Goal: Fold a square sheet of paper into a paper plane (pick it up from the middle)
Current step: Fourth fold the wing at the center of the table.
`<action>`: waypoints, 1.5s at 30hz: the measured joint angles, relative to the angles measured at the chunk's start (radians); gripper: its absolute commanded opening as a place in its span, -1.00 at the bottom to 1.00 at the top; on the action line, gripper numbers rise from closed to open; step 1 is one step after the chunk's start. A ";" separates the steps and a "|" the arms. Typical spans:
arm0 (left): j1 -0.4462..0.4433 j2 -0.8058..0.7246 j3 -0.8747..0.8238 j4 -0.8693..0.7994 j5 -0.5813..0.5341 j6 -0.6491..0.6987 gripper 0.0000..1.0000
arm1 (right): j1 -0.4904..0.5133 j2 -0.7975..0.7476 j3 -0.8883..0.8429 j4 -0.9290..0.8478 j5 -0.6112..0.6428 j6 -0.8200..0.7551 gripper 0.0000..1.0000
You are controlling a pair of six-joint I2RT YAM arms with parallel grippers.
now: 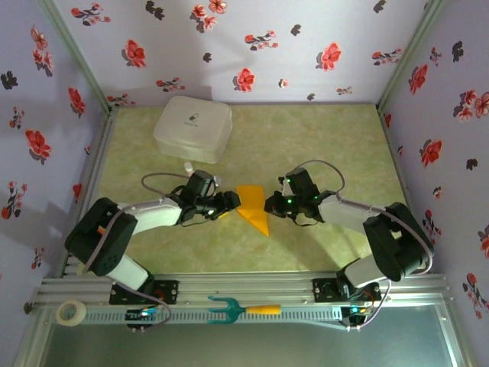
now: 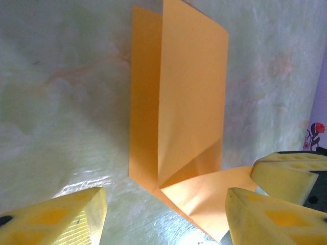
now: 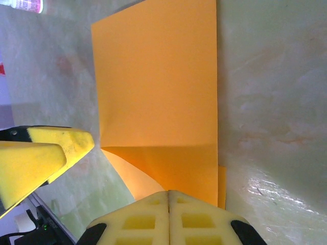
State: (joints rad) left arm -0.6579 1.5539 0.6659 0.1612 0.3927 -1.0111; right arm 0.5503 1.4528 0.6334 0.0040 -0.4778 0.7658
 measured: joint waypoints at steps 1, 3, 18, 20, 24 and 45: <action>0.001 0.007 0.005 0.006 0.005 0.000 0.30 | -0.003 -0.005 -0.005 0.001 -0.003 0.000 -0.85; 0.002 0.024 0.017 0.019 0.014 -0.003 0.30 | -0.012 -0.011 -0.015 0.008 -0.013 0.000 -0.85; 0.002 0.162 0.100 0.094 0.061 -0.042 0.18 | -0.045 -0.015 -0.060 0.080 -0.070 0.002 -0.85; 0.002 0.167 0.106 0.095 0.064 -0.046 0.13 | -0.047 -0.016 -0.063 0.082 -0.073 0.001 -0.85; 0.002 0.169 0.117 0.102 0.071 -0.056 -0.15 | -0.053 -0.032 -0.074 0.085 -0.077 0.002 -0.79; 0.004 0.100 0.072 0.148 -0.005 -0.101 -1.00 | -0.061 -0.196 -0.083 -0.106 0.087 -0.060 -0.25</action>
State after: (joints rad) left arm -0.6540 1.6535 0.7376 0.3092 0.3874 -1.1126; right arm 0.4896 1.2572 0.5503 -0.1017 -0.3912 0.7055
